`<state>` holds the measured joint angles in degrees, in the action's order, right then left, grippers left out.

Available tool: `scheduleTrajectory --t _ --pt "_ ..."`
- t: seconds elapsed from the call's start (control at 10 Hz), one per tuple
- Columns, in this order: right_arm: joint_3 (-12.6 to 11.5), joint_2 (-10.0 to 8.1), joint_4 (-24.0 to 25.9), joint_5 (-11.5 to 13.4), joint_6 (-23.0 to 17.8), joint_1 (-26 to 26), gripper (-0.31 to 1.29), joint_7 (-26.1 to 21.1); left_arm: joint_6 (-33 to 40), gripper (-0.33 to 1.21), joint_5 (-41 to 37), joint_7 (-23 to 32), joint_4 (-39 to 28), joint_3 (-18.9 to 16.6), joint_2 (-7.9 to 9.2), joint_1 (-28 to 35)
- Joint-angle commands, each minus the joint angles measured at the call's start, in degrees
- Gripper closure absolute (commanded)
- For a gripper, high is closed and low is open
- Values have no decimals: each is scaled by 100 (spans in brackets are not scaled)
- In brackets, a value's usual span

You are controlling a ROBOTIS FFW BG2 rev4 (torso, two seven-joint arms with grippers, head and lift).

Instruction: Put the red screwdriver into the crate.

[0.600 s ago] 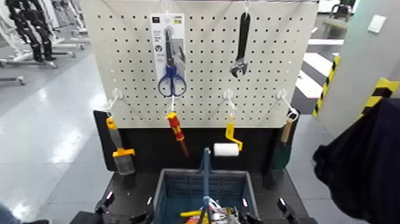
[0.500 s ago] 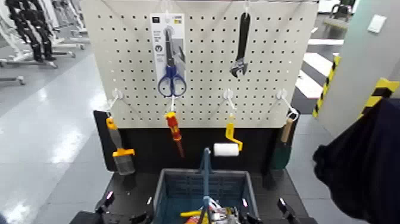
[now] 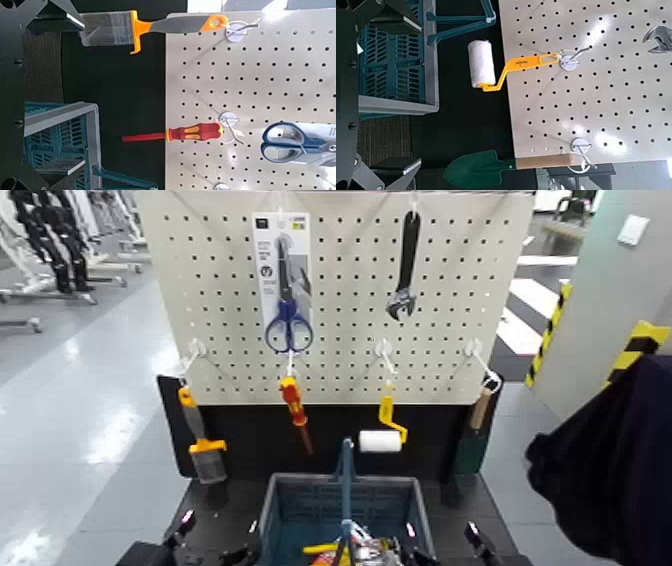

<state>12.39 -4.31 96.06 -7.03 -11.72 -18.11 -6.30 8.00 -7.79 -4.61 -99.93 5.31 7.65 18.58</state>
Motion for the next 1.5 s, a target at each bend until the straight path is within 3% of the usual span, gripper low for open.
scheduleTrajectory --t 0.1,0.6,1.5 --pt "0 1 0 0 20 -8 14 -3 -228 11 -91 -321 9 -66 0 -153" --pt "18 1 0 -26 47 0 14 6 -598 11 -126 -1007 167 -241 -9 -857" --pt "97 -8 -26 -88 56 53 14 6 -1301 11 -390 -1938 1424 303 298 -2860"
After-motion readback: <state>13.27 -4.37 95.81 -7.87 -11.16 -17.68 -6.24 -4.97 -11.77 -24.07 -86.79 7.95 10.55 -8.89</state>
